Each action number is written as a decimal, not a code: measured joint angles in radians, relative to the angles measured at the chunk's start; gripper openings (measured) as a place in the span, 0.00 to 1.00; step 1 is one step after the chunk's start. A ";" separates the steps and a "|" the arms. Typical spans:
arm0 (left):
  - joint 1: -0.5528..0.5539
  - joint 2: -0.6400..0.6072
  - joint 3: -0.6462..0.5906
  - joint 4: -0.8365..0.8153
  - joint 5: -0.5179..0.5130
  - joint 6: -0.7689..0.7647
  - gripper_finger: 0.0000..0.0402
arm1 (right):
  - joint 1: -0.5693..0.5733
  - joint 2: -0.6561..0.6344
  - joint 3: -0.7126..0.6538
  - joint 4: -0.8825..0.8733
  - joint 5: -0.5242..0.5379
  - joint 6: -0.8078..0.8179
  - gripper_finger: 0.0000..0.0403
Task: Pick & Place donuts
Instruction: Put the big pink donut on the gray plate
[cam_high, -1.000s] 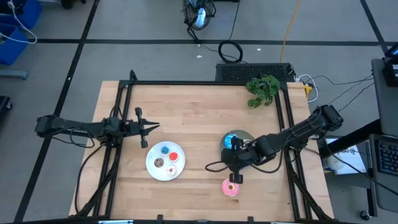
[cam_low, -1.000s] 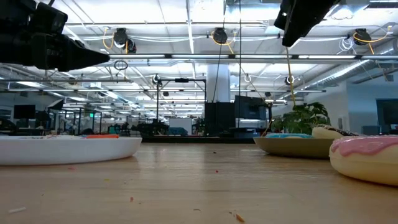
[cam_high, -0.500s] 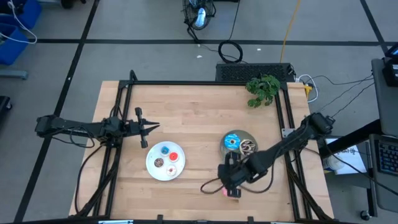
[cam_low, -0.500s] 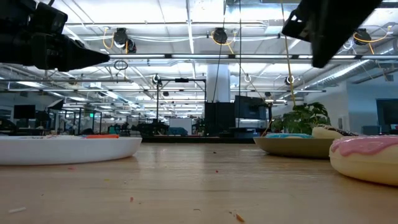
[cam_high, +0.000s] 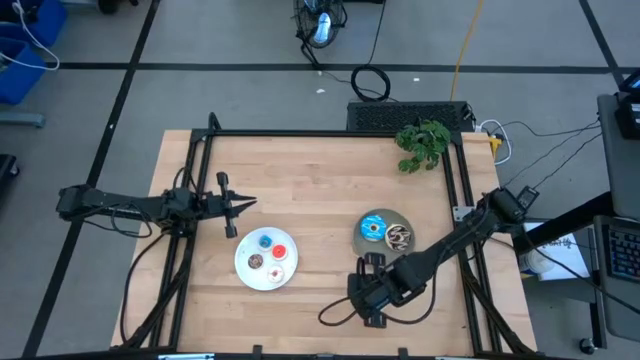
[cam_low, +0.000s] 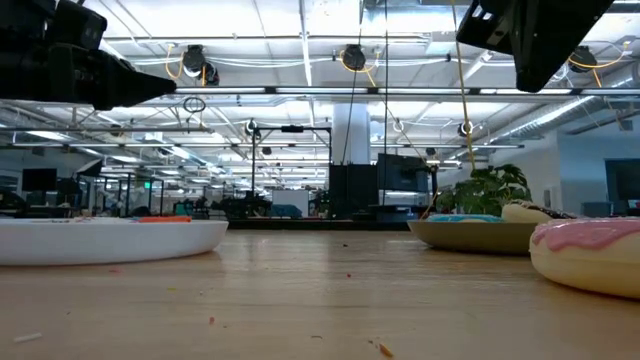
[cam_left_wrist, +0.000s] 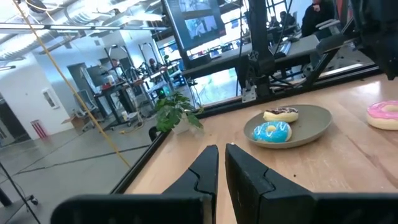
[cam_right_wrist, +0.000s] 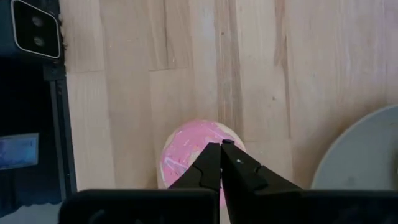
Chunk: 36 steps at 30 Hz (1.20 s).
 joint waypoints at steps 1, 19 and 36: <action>0.000 0.000 0.000 0.000 0.000 0.001 0.09 | 0.000 0.000 0.000 -0.001 -0.001 0.001 0.00; 0.000 0.000 0.000 0.000 0.000 0.001 0.09 | 0.030 -0.002 -0.029 -0.009 -0.053 -0.032 0.11; 0.000 0.000 0.000 0.001 0.001 -0.035 0.09 | 0.000 -0.001 -0.221 0.130 -0.025 -0.064 0.58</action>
